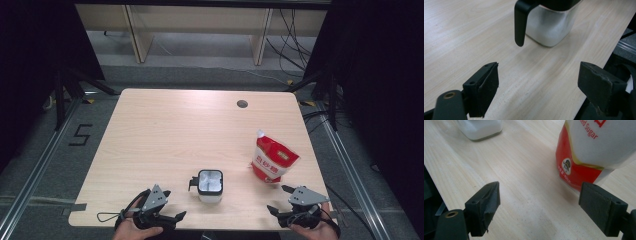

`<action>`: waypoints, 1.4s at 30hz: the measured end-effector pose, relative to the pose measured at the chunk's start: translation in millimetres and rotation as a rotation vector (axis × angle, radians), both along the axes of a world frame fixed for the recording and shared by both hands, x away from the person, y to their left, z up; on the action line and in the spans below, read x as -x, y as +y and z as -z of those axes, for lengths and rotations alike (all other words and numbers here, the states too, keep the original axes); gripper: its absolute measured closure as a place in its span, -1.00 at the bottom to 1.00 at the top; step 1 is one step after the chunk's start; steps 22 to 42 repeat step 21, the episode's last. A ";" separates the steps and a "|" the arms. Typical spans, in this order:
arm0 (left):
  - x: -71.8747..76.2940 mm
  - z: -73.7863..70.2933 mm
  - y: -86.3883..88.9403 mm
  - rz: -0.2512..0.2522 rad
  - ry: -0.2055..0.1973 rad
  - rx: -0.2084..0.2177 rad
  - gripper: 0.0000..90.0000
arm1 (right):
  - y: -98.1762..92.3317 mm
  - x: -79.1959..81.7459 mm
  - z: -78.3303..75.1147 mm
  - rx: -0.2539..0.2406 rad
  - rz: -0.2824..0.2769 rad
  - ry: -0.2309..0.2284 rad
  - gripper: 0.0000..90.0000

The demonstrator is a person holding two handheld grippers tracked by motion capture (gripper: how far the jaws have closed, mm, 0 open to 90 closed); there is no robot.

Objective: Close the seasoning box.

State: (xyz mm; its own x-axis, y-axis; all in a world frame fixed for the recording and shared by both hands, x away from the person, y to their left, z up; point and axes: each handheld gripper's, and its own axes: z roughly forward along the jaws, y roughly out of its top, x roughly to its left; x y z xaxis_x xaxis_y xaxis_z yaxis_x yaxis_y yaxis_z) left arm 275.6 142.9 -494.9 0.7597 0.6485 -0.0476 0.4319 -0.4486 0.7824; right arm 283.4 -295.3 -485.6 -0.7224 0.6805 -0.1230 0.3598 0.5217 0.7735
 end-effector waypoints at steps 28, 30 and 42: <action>-2.7 3.5 2.9 -0.035 -0.008 -0.034 -0.63 | -1.2 -0.6 2.6 0.028 0.001 0.019 -0.61; -2.7 3.5 2.9 -0.035 -0.008 -0.034 -0.63 | -1.2 -0.6 2.6 0.028 0.001 0.019 -0.61; -2.7 3.5 2.9 -0.035 -0.008 -0.034 -0.63 | -1.2 -0.6 2.6 0.028 0.001 0.019 -0.61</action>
